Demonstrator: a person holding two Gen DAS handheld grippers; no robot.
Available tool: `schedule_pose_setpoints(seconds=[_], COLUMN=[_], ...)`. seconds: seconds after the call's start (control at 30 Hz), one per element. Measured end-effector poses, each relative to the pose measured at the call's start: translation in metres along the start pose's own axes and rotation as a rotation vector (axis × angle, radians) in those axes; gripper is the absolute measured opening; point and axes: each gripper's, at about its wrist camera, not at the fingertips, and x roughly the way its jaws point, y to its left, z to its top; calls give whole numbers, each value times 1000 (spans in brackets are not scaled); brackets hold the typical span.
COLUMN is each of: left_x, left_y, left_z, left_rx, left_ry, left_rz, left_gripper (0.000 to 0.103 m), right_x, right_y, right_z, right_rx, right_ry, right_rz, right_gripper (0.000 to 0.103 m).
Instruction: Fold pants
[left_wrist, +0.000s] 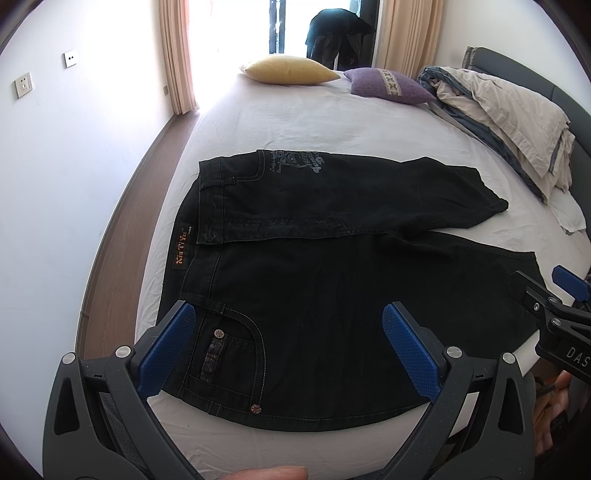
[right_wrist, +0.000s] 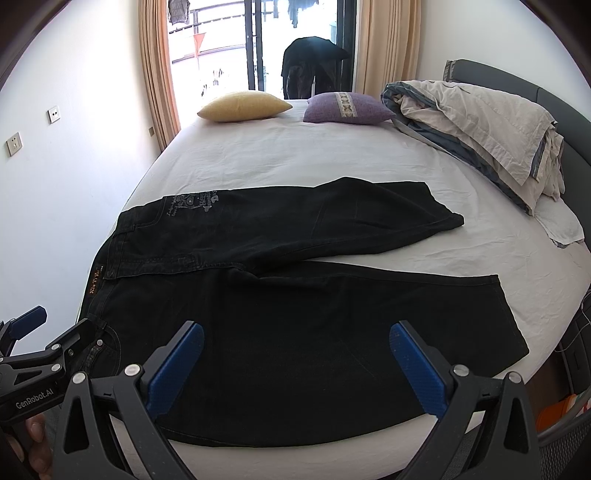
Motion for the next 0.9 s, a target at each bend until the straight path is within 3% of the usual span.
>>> schedule_pose_setpoints(seconds=[0.9], left_x=[17], left_y=[3], left_z=[-14], left_rx=[1], left_ry=[22], left_rz=[0], left_gripper=[103], right_x=[16], right_y=[3], right_z=[-5], right_rx=[0], right_ry=[31], right_rz=[26], right_gripper=[103])
